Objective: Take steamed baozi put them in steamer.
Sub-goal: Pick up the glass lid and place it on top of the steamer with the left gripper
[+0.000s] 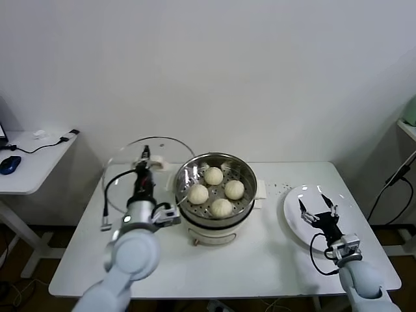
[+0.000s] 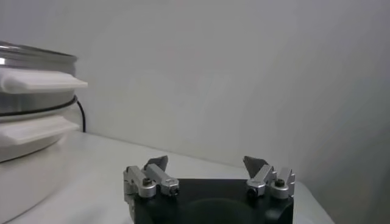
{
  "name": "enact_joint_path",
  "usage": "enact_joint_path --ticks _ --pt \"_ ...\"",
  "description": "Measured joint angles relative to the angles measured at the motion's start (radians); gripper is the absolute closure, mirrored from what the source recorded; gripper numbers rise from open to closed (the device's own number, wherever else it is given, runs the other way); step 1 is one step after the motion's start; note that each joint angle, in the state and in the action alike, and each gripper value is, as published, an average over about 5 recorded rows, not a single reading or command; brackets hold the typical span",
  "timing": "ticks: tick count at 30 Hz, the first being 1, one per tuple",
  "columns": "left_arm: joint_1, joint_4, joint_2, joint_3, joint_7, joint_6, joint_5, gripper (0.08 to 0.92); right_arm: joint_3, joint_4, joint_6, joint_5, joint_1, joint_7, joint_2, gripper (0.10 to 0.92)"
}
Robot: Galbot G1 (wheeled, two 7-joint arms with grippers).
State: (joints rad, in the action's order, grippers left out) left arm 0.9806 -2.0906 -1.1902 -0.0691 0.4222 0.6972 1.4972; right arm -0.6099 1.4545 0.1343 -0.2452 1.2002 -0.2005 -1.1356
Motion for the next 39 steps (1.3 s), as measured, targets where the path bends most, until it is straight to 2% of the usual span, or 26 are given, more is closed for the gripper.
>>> enact_joint_path --ticks 8,14,19,27,39 --pt "-0.1 0.123 -0.152 0.154 0.055 0.039 0.106 0.846 -0.021 -0.011 0.01 0.001 0.007 -0.004 0.007 0.203" --pt "-0.126 0.232 -0.268 0.209 0.031 0.04 0.146 0.846 -0.03 -0.015 0.014 0.004 0.01 -0.006 0.005 0.203" --pt "-0.145 0.317 -0.335 0.229 -0.007 0.039 0.16 0.846 -0.037 -0.015 0.015 0.005 0.013 -0.007 0.005 0.203" --pt "-0.154 0.418 -0.391 0.238 -0.04 0.039 0.171 0.846 -0.045 -0.018 0.018 0.006 0.014 -0.008 0.006 0.203" --pt "-0.165 0.488 -0.415 0.226 -0.052 0.039 0.18 0.846 -0.052 -0.023 0.022 0.011 0.015 -0.013 0.003 0.203"
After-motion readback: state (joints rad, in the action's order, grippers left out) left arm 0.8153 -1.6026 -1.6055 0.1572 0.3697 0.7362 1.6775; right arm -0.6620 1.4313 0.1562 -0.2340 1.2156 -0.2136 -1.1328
